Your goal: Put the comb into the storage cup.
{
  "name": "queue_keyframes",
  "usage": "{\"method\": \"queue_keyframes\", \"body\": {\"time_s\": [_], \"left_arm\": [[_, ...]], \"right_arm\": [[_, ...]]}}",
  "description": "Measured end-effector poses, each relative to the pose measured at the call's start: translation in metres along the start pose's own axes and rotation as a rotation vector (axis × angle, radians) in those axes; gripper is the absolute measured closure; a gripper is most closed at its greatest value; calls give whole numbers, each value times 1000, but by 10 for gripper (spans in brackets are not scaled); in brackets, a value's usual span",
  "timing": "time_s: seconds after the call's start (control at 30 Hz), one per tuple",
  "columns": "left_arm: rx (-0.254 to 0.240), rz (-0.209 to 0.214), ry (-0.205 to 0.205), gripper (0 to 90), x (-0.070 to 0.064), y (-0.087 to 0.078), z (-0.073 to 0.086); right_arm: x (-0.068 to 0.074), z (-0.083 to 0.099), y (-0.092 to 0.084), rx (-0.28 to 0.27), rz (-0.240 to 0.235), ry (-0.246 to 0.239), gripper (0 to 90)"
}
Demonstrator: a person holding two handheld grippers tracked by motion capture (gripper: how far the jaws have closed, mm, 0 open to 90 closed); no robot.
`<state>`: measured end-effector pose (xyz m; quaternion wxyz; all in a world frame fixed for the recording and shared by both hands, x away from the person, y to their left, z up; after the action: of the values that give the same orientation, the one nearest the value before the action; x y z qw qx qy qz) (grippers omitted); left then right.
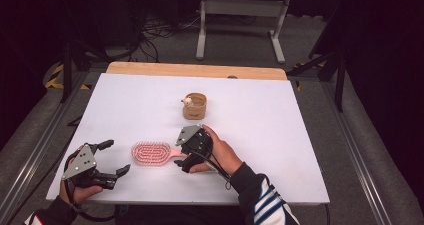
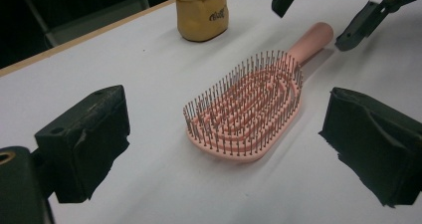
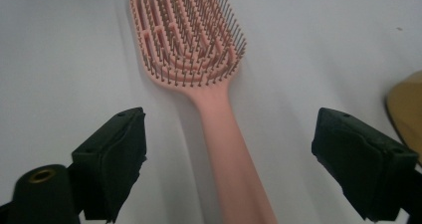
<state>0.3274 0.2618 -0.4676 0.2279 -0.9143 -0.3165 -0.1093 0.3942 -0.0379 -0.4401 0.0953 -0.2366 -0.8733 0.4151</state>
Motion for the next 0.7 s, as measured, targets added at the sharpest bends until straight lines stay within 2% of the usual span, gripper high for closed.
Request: {"method": "queue_keyframes", "body": {"time_s": [0.07, 0.17, 0.23, 0.27, 0.3, 0.33, 0.37, 0.43, 0.47, 0.5, 0.53, 0.57, 0.6, 0.63, 0.67, 0.7], "left_arm": [[0, -3, -4, 57, 0, -1, 1], [0, -6, -9, 57, 0, -2, 2], [4, -5, -12, 57, 1, -2, 2], [5, -3, -11, 57, 1, -2, 2], [5, -2, -11, 57, 1, -2, 2], [6, 0, -10, 57, 0, -1, 2], [6, 1, -9, 57, 0, -1, 2], [9, 3, -10, 58, 0, -1, 2], [9, 3, -10, 58, 0, -1, 3], [9, 5, -13, 57, 0, 0, 3], [9, 4, -14, 57, 0, 0, 3], [8, 4, -17, 57, 1, 0, 3], [5, 3, -20, 57, 1, 0, 4], [8, 3, -23, 57, 2, 0, 4], [8, 3, -23, 57, 2, 0, 4], [6, 4, -28, 57, 2, 0, 4]], "right_arm": [[1, -4, 10, 40, -6, -13, 162], [-1, -7, 23, 75, -23, -22, 201], [-2, -8, 26, 82, -34, -17, 219], [-3, -9, 29, 91, -44, -16, 242], [-4, -9, 32, 111, -43, -17, 303], [-4, -9, 32, 111, -43, -17, 303], [-6, -8, 36, 121, -58, -22, 358], [-6, -8, 37, 121, -71, -26, 390], [-6, -9, 38, 122, -91, -38, 415], [-5, -9, 41, 147, -109, -63, 457], [-5, -9, 41, 147, -109, -63, 457], [-5, -9, 41, 144, -123, -61, 506], [-5, -9, 41, 148, -152, -64, 538], [-6, -10, 42, 141, -155, -73, 575], [-6, -10, 42, 141, -155, -73, 575], [-6, -10, 41, 141, -158, -75, 630]]}}
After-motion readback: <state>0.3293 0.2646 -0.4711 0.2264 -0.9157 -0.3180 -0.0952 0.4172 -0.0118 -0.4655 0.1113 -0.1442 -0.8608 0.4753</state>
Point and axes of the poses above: each handheld gripper's, and its own axes: y roughly forward along the jaws, z roughly out of its underside, x roughly to its left, the point moved 2 cm from there along y, roughly forward along the jaws, and after that the axes turned 14 degrees about y, right-handed, at the moved point
